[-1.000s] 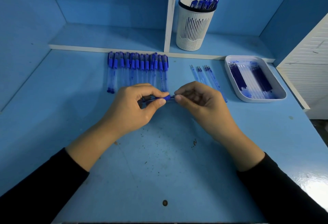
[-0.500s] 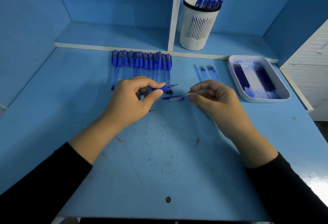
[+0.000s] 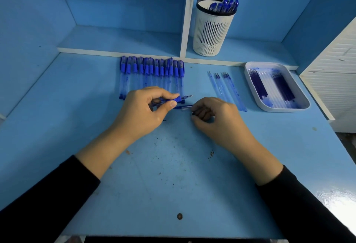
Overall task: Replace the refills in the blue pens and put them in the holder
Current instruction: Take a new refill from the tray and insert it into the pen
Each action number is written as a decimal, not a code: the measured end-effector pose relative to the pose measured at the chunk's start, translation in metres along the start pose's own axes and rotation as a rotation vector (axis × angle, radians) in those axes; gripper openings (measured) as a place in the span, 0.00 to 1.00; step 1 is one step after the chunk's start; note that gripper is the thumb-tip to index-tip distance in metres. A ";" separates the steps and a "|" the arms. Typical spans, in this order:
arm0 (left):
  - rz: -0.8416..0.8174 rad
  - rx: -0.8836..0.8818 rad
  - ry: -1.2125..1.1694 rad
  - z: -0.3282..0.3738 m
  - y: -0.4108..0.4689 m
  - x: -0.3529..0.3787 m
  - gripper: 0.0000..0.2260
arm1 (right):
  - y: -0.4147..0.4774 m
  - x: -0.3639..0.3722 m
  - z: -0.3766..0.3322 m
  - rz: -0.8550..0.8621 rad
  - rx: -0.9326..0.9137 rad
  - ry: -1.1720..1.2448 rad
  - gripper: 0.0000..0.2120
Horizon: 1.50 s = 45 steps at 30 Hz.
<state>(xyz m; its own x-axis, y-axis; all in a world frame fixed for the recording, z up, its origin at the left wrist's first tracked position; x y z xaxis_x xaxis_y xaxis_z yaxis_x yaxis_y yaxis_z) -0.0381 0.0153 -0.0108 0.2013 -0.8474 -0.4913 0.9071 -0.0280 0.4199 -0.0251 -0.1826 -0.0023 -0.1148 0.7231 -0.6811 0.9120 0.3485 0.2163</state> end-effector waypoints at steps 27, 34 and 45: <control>0.115 0.023 -0.097 0.004 -0.002 0.013 0.07 | 0.009 -0.027 -0.003 0.507 0.064 0.769 0.07; 0.146 0.025 -0.155 0.016 -0.003 0.029 0.06 | 0.008 -0.019 -0.014 0.645 0.148 0.905 0.09; 0.136 0.001 -0.052 0.007 0.010 0.026 0.10 | 0.054 -0.058 0.022 0.614 0.234 1.024 0.10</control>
<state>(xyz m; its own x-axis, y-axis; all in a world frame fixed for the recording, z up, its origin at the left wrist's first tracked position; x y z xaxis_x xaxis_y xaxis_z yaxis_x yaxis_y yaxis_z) -0.0263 -0.0109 -0.0141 0.3033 -0.8696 -0.3897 0.8721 0.0886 0.4812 0.0391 -0.2192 0.0338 0.1996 0.9032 0.3799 0.9609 -0.2565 0.1048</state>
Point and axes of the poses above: each hand's wrist, its own y-axis towards the middle knuckle, its own x-axis out of the palm, z = x × y, the point moved 1 cm from there along y, towards the middle knuckle
